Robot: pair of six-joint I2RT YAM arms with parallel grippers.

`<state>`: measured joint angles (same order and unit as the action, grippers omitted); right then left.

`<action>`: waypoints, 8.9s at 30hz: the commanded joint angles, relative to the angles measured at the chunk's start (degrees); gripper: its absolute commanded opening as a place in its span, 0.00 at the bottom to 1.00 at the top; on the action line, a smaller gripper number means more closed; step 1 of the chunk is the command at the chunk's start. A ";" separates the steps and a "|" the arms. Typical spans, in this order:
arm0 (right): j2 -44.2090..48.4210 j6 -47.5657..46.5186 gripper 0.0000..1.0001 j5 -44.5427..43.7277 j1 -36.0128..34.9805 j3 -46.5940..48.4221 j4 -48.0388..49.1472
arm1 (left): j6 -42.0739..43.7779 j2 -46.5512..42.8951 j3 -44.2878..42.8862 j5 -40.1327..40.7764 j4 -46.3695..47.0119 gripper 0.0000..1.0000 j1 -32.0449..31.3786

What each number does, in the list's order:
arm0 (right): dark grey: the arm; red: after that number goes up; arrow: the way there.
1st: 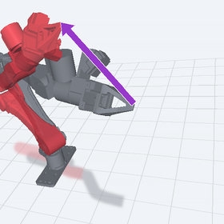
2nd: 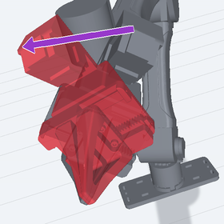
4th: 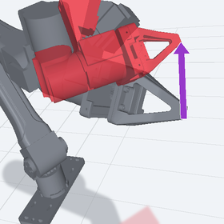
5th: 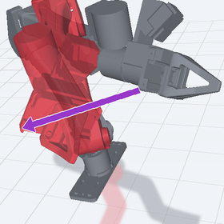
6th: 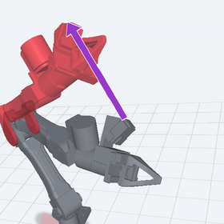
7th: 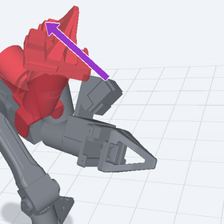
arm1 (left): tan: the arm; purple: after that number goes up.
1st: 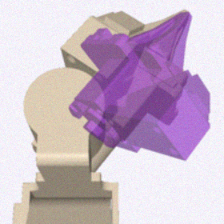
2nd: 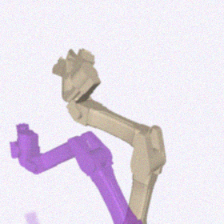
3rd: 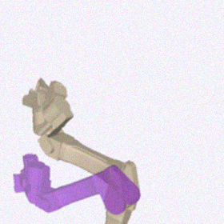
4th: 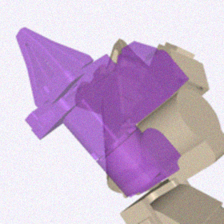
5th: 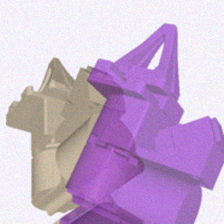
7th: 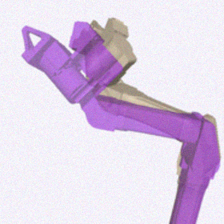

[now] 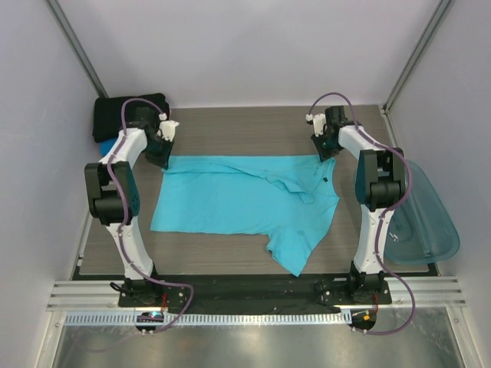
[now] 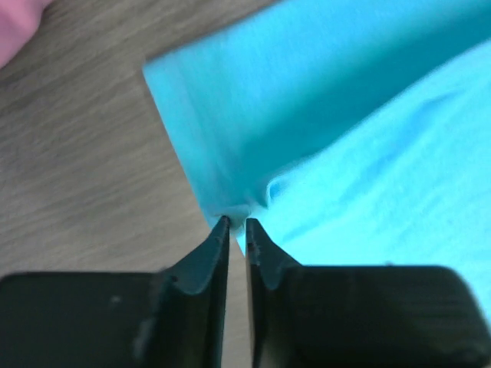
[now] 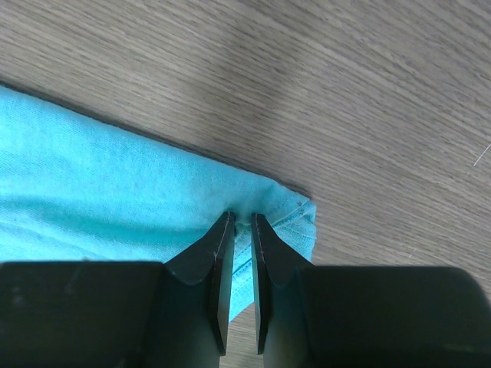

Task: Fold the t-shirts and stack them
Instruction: Fold the tshirt

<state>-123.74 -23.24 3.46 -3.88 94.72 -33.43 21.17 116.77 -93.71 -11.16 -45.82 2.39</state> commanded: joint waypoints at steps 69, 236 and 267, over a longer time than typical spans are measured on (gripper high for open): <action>1.66 -0.22 0.36 -8.30 3.18 1.78 3.72 | -8.16 19.90 -19.32 0.26 0.47 0.00 0.51; -3.10 4.87 0.37 0.93 8.19 10.40 25.35 | -15.01 14.82 -26.88 10.63 13.74 0.31 -5.20; 60.00 -30.44 0.46 21.50 -7.54 -48.21 -12.52 | -1.48 -24.39 29.37 2.54 2.75 0.27 -7.75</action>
<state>-71.33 -43.20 23.88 -10.41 49.58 -42.59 17.43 96.05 -64.97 -9.76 -43.07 -5.50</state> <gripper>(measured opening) 0.454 0.214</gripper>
